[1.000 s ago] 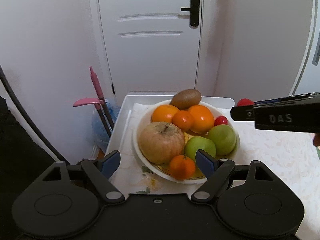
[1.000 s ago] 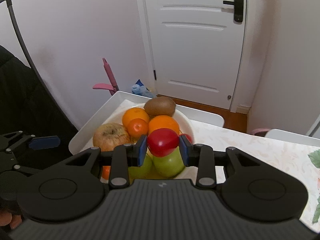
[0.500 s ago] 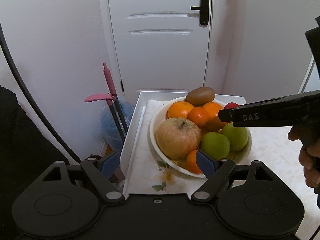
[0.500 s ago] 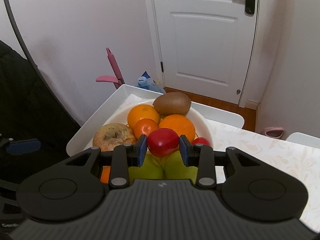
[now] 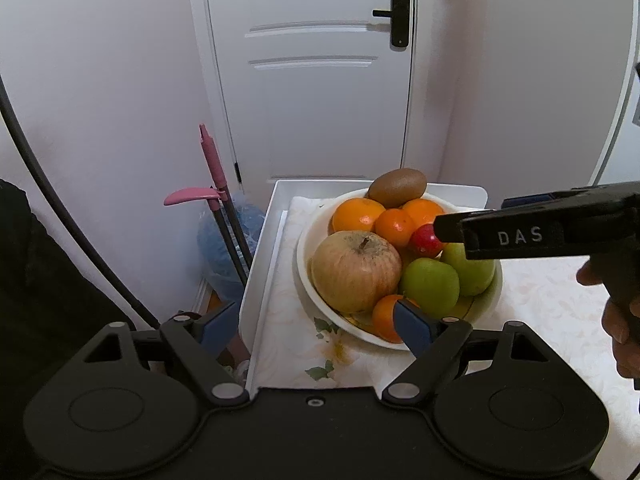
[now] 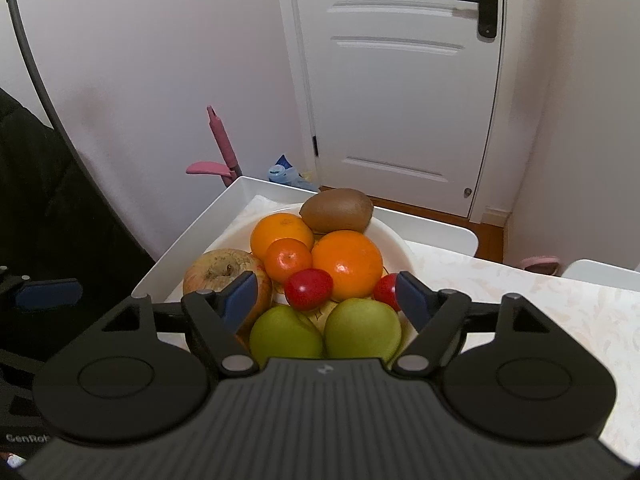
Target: Organize fruits
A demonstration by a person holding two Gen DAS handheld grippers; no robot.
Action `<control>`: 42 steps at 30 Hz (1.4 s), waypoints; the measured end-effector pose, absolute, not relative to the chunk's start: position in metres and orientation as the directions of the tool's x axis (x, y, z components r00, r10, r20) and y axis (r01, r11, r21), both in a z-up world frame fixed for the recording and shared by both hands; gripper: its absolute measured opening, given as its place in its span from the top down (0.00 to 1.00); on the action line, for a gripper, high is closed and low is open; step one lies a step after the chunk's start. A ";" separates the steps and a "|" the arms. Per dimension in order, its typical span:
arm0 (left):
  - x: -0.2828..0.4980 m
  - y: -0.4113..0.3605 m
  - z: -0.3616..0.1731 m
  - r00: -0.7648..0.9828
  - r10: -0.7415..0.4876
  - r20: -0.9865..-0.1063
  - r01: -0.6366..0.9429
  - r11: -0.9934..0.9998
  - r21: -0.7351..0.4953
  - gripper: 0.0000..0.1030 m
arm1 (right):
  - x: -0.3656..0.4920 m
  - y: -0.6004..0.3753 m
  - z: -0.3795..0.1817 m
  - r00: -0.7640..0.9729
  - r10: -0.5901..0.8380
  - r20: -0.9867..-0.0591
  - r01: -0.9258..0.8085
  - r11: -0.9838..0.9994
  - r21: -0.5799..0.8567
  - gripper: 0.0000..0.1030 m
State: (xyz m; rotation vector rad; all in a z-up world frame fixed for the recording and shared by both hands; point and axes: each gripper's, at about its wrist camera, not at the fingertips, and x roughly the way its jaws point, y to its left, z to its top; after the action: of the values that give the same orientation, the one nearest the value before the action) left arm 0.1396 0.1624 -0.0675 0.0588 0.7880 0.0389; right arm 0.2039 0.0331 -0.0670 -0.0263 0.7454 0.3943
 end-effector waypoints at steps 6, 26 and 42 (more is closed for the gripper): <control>0.130 0.152 -0.052 0.728 0.059 -0.683 -0.013 0.997 0.073 0.15 | 0.185 0.019 -0.043 0.695 0.340 -0.633 -0.351 0.929 0.114 0.12; 0.059 0.068 0.048 0.848 -0.026 -0.530 0.048 0.998 0.029 0.05 | 0.054 -0.118 0.061 0.817 0.149 -0.557 -0.139 0.988 0.060 0.00; 0.030 0.033 0.046 0.861 -0.018 -0.507 0.053 0.997 0.055 0.00 | 0.006 -0.153 0.054 0.818 0.026 -0.574 -0.020 1.000 0.017 0.00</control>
State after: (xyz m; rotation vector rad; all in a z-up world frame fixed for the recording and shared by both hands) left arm 0.0297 0.0334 0.0463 0.0685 0.5314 -0.0375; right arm 0.0064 -0.1534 0.0541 0.0099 0.6115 0.0246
